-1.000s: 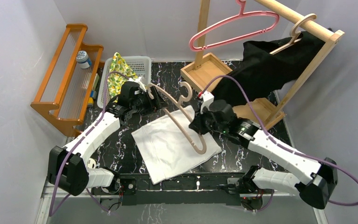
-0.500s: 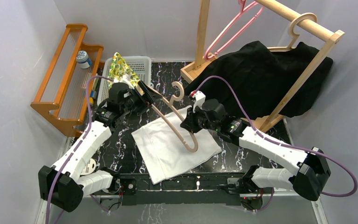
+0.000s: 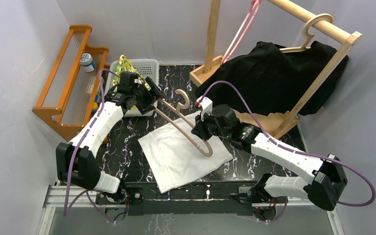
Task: Place the skirt on the hanger
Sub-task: Pick up the hanger from the clothesline.
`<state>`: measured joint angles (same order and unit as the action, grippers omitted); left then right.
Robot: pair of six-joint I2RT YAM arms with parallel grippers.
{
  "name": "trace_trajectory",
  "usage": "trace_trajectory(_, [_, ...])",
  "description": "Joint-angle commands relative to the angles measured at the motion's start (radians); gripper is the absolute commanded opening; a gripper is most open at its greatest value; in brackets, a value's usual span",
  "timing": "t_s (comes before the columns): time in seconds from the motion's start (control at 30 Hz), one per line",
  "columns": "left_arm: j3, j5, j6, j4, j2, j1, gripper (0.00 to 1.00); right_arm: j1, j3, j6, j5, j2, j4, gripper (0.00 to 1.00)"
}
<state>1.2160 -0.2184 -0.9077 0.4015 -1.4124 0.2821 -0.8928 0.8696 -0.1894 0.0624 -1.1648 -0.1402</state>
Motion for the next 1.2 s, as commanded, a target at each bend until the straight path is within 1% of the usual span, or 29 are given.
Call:
trace_trajectory(0.0, [0.066,-0.026,0.020,0.133,-0.004,-0.019,0.77,-0.008,0.028,0.078,-0.007,0.038,0.040,0.00])
trace_trajectory(0.03, [0.062,-0.025,0.019,0.142,-0.007,-0.023,0.74,-0.008,0.027,0.093,-0.007,0.037,0.035,0.00])
trace_trajectory(0.1, [0.053,-0.035,0.015,0.143,-0.009,-0.031,0.54,-0.010,0.030,0.127,-0.014,0.035,0.022,0.00])
trace_trajectory(0.17, [0.056,-0.053,0.017,0.141,-0.021,-0.035,0.41,-0.012,0.038,0.162,-0.033,0.030,0.005,0.00])
trace_trajectory(0.2, [0.062,-0.058,0.020,0.140,-0.026,-0.035,0.36,-0.013,0.041,0.180,-0.042,0.027,-0.003,0.00])
trace_trajectory(0.3, [0.067,-0.081,0.029,0.141,-0.042,-0.035,0.29,-0.015,0.047,0.231,-0.047,0.022,-0.012,0.00])
trace_trajectory(0.33, [0.065,-0.095,0.034,0.141,-0.045,-0.035,0.24,-0.015,0.047,0.247,-0.045,0.026,-0.010,0.00])
trace_trajectory(0.43, [0.057,-0.141,0.048,0.143,-0.049,-0.036,0.00,-0.017,0.046,0.268,-0.035,0.039,0.005,0.00])
trace_trajectory(0.47, [0.053,-0.152,0.049,0.143,-0.045,-0.035,0.00,-0.017,0.047,0.269,-0.032,0.041,0.009,0.05])
trace_trajectory(0.57, [0.040,-0.190,0.034,0.144,-0.027,-0.035,0.00,-0.016,0.049,0.255,-0.029,0.047,0.015,0.32])
trace_trajectory(0.63, [0.030,-0.219,-0.010,0.144,-0.016,-0.036,0.00,-0.017,0.047,0.242,-0.032,0.044,0.031,0.48])
trace_trajectory(0.67, [0.025,-0.239,-0.035,0.140,-0.013,-0.036,0.00,-0.017,0.047,0.236,-0.031,0.041,0.045,0.54])
trace_trajectory(0.7, [0.022,-0.254,-0.060,0.140,-0.010,-0.035,0.00,-0.018,0.047,0.234,-0.029,0.034,0.060,0.57])
trace_trajectory(0.77, [0.015,-0.270,-0.111,0.132,-0.002,-0.036,0.00,-0.019,0.058,0.231,-0.020,0.004,0.099,0.60])
trace_trajectory(0.87, [0.018,-0.282,-0.168,0.128,0.002,-0.035,0.00,-0.028,0.089,0.237,-0.039,-0.044,0.142,0.62])
trace_trajectory(1.03, [0.038,-0.282,-0.234,0.165,-0.009,-0.035,0.00,-0.072,0.140,0.297,-0.082,-0.117,0.216,0.63])
trace_trajectory(1.17, [0.054,-0.296,-0.263,0.186,-0.018,-0.040,0.00,-0.118,0.147,0.347,-0.126,-0.162,0.273,0.62])
